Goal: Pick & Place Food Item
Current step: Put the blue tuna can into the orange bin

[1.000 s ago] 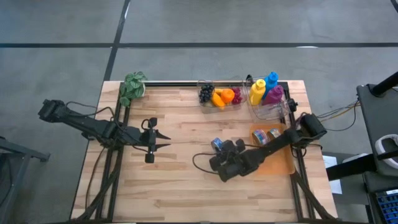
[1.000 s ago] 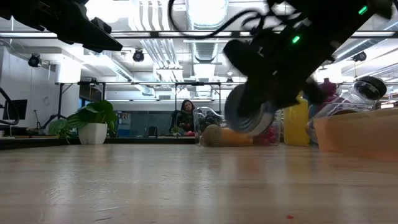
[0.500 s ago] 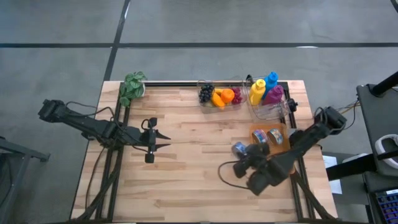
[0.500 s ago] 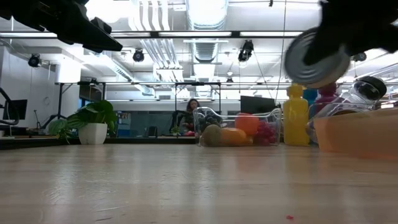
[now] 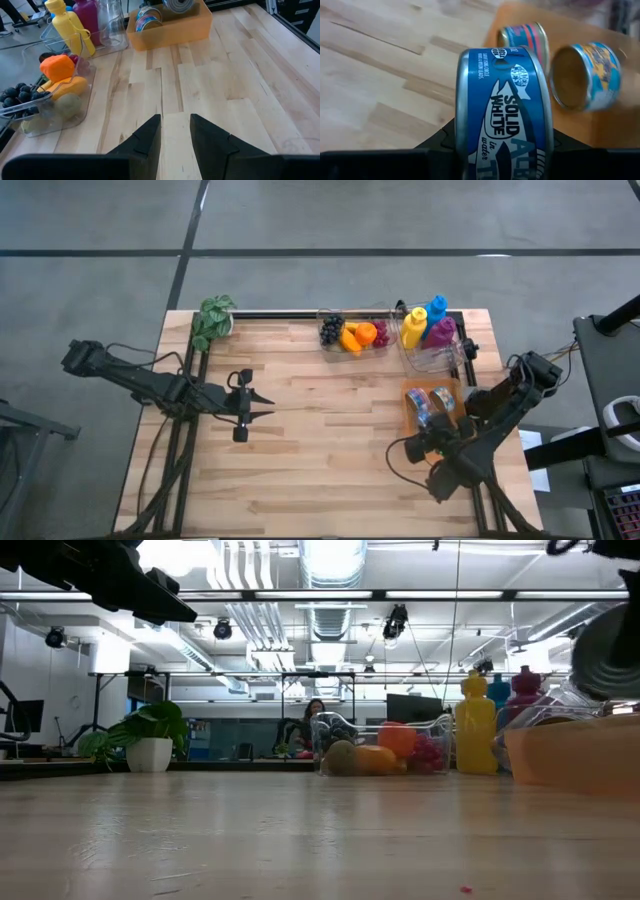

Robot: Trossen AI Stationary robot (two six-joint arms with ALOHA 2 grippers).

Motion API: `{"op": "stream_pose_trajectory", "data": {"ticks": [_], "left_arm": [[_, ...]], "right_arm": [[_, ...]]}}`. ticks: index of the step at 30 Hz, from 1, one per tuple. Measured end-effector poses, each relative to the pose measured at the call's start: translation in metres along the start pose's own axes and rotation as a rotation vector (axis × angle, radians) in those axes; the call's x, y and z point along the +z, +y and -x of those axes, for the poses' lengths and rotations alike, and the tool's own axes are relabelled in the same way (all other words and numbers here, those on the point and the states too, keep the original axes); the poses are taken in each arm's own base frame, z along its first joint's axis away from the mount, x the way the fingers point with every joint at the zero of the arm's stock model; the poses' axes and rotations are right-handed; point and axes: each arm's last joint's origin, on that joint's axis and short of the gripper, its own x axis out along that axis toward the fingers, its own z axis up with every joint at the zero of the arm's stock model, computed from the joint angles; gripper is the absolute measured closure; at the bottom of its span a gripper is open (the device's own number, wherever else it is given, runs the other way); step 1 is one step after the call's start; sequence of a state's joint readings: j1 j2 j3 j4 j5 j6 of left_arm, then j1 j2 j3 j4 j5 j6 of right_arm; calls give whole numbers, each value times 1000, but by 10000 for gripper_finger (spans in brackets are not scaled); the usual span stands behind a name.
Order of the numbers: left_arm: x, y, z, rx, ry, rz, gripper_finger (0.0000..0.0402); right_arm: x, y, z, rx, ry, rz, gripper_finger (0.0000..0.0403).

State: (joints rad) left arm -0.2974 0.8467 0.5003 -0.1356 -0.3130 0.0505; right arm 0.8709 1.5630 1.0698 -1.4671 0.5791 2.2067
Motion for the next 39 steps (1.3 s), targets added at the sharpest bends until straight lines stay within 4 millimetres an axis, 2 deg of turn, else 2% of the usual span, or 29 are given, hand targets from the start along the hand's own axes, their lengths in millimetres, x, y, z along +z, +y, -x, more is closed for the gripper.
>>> {"op": "stream_pose_trajectory", "data": {"ticks": [5, 14, 28, 39], "left_arm": [[0, 0, 0, 0, 0, 0, 293], [0, 0, 0, 0, 0, 0, 293], [0, 0, 0, 0, 0, 0, 293], [0, 0, 0, 0, 0, 0, 293]], "right_arm": [[-7, -5, -10, -40, 33, -15, 280], [-24, -9, -35, -2, 70, -49, 282], [-33, -12, -48, -6, 132, -39, 267], [-33, -12, -49, -5, 129, -37, 197]]}}
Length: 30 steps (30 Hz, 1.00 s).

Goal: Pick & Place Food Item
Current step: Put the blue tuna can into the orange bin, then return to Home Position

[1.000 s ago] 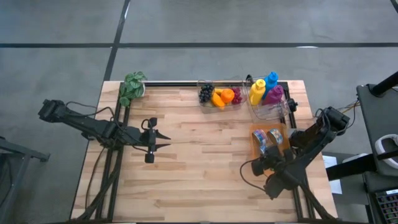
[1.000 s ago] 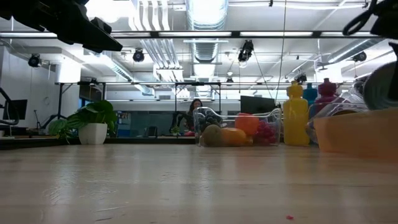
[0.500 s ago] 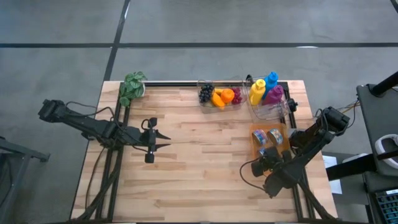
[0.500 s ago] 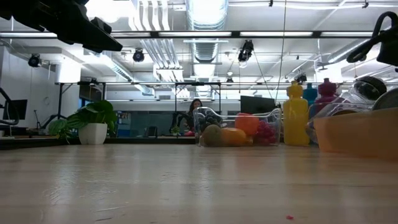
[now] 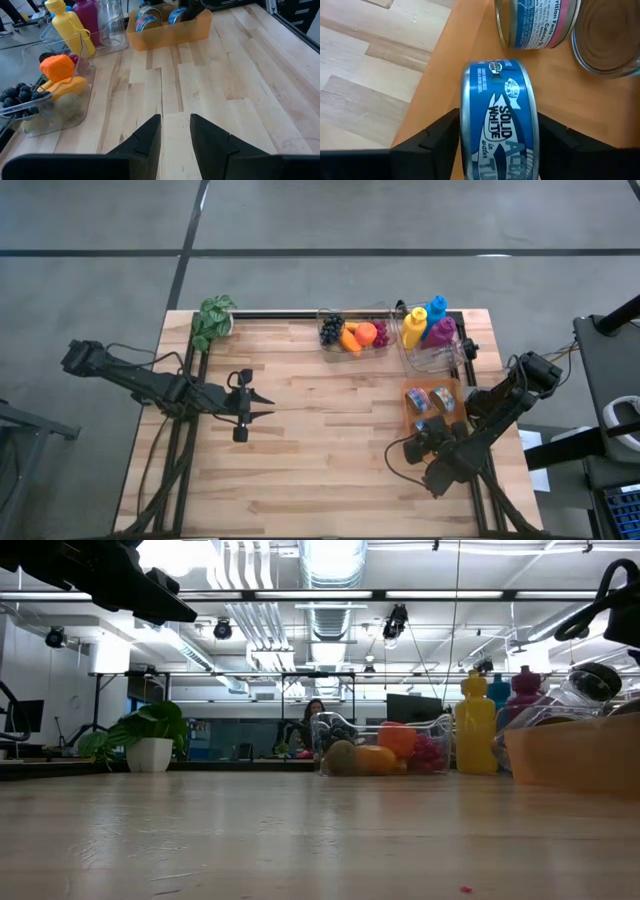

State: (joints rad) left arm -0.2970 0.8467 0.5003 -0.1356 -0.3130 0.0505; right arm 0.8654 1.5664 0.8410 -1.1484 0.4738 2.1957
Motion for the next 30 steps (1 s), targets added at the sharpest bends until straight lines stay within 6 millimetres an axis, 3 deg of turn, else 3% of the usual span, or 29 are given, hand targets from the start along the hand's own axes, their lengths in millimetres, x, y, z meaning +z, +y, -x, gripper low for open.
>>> {"op": "stream_pose_trajectory", "data": {"ticks": [8, 16, 21, 30], "left_arm": [[0, 0, 0, 0, 0, 0, 293], [0, 0, 0, 0, 0, 0, 293], [0, 0, 0, 0, 0, 0, 293], [0, 0, 0, 0, 0, 0, 293]], "right_arm": [[11, 6, 20, 30, -82, 14, 158], [31, 13, 53, 75, -235, 57, 168], [39, 22, 68, 190, -361, 111, 216], [52, 37, 100, 275, -485, 359, 375]]}}
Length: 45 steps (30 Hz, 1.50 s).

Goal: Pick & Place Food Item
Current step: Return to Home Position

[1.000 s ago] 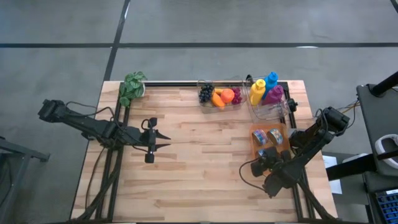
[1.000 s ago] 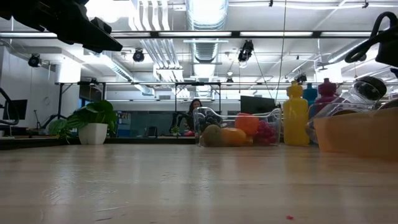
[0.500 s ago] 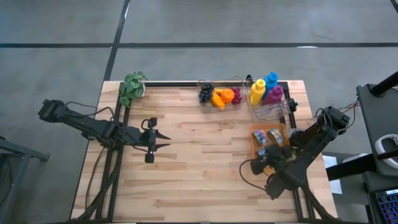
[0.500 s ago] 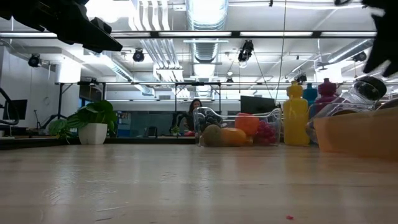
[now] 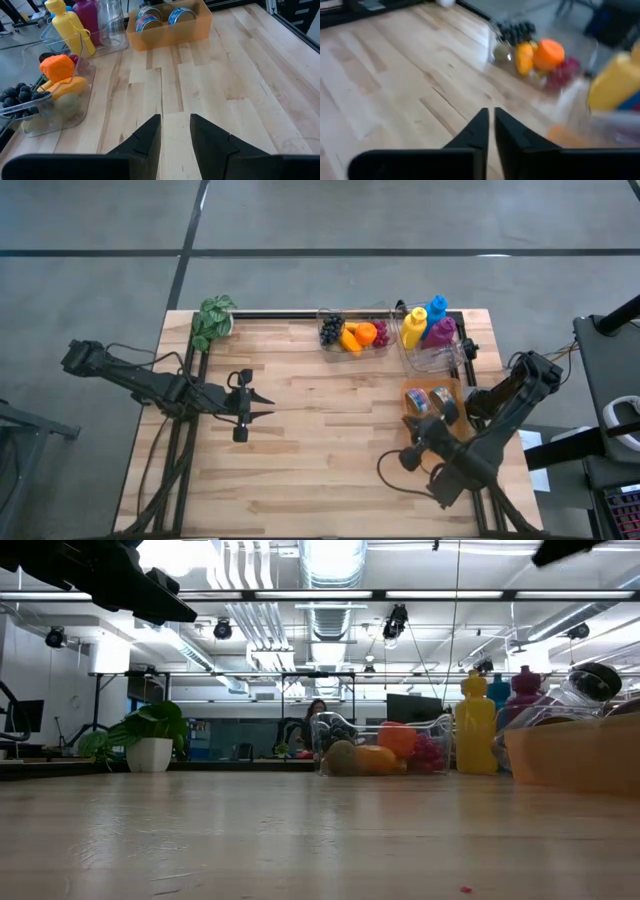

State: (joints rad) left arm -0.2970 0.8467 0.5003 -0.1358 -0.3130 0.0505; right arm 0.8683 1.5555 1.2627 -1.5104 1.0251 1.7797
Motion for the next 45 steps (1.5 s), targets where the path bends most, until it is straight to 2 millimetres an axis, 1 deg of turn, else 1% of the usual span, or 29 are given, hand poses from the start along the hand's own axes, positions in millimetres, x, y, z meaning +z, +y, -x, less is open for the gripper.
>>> {"op": "stream_pose_trajectory", "data": {"ticks": [2, 6, 11, 13, 17, 21, 24, 29, 32, 34, 37, 41, 45], "left_arm": [[0, 0, 0, 0, 0, 0, 293], [0, 0, 0, 0, 0, 0, 293], [0, 0, 0, 0, 0, 0, 293], [0, 0, 0, 0, 0, 0, 293], [0, 0, 0, 0, 0, 0, 293], [0, 0, 0, 0, 0, 0, 293], [0, 0, 0, 0, 0, 0, 293], [0, 0, 0, 0, -3, 1, 293], [0, 0, 0, -1, -4, 49, 293], [0, 0, 0, -3, -5, 117, 293], [0, 0, 0, -2, -4, 193, 293], [0, 0, 0, 9, -5, 150, 293], [0, 0, 0, 9, -4, 86, 293]], "right_arm": [[8, 2, 5, 25, -23, 60, 388], [22, 1, 13, 60, -22, 162, 394], [36, -13, 21, 118, -20, 196, 395], [39, -20, 23, 157, -10, 213, 395], [41, -28, 25, 270, 10, 230, 395], [36, -27, 24, 455, 47, 291, 395], [29, -24, 22, 633, 32, 355, 395], [17, -21, 22, 970, -84, 495, 395], [13, -26, 22, 1103, -171, 527, 395], [12, -33, 21, 1138, -208, 526, 395], [11, -45, 17, 1138, -220, 505, 395], [18, -58, 13, 1141, -259, 435, 395], [22, -70, 9, 1131, -286, 412, 395]]}}
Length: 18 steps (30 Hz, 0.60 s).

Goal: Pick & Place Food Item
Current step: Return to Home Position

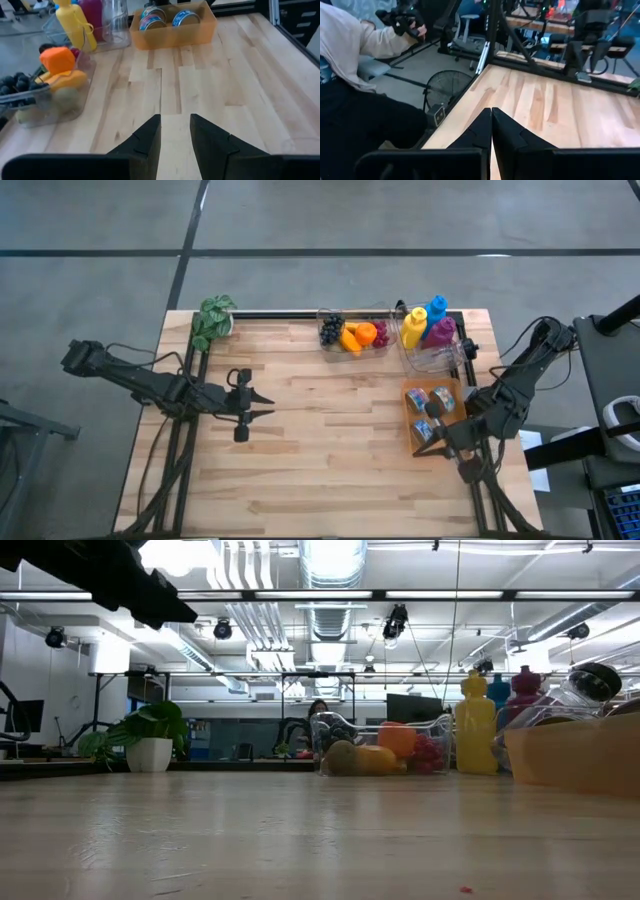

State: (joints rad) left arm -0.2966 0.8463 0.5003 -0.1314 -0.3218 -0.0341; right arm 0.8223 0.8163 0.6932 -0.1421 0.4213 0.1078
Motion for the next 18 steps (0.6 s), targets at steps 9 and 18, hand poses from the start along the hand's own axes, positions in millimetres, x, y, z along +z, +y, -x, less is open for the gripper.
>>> {"op": "stream_pose_trajectory", "data": {"ticks": [9, 18], "left_arm": [[1, 0, 0, 0, -11, -25, 293], [11, 2, 7, 0, -68, -35, 339]], "right_arm": [[-4, -12, 17, -38, -57, 38, 394], [-13, -21, 35, -61, -87, 28, 394]]}}
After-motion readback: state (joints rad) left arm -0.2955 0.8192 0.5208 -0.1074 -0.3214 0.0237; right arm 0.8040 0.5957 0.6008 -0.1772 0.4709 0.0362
